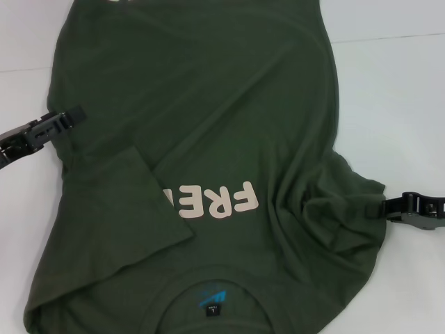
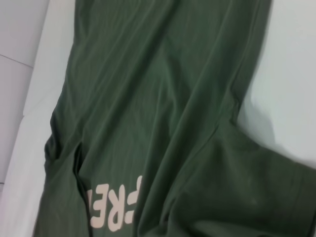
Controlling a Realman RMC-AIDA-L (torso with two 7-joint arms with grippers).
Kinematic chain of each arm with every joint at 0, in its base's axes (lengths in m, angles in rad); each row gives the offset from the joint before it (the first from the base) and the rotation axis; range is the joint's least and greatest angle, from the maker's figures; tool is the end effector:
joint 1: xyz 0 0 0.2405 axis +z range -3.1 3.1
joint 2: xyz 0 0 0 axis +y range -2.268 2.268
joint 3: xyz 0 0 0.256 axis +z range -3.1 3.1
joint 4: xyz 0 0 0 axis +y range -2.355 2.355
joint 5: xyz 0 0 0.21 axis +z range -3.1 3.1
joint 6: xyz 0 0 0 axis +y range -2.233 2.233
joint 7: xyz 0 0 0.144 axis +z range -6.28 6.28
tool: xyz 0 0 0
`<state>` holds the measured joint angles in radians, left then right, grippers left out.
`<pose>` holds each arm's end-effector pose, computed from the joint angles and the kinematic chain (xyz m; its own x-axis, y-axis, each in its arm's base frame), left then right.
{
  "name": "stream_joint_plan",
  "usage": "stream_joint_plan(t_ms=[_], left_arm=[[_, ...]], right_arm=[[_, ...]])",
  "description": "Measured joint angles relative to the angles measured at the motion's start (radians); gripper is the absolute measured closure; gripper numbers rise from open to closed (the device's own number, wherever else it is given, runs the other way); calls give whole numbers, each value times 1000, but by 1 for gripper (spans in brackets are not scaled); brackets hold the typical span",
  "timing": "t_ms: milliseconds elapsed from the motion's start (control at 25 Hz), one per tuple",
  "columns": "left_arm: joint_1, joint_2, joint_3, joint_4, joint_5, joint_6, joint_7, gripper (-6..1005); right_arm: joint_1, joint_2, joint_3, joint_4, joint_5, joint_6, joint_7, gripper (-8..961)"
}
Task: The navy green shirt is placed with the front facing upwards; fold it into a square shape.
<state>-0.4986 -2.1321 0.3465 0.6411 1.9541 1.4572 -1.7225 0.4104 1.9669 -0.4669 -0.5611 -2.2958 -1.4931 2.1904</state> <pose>-0.2939 0.3379 0.0261 0.3063 0.5330 0.7888 0.8676 -0.4973 -0.0009 0.3675 0.2828 0.0359 0.0182 -0.9019 -0.4316 -0.9946 -0.0605 0.0844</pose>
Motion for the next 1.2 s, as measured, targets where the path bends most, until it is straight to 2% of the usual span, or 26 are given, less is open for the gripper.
stream_joint_plan(t_ms=[240,400,760,920,1200], left_arm=[[0,-1,1,-5,-1,-13,0,111],[-5,1,0,-11,-1,-14,0,111],[-15,2,1,-23,-1,-32,0,110],[-16,3,4,-24,-1,-45,0,110],[-12,3,5,-30,1,-48,0,111]], right_arm=[[-9,-16,35,-11,70,-75,-16,933],[19,-19,34,-11,94,-89,-12,933],[147,10,28,2,95,-79,-2,933],[173,18,28,4,94,-71,1,932],[204,48,18,6,91,-38,2,932]])
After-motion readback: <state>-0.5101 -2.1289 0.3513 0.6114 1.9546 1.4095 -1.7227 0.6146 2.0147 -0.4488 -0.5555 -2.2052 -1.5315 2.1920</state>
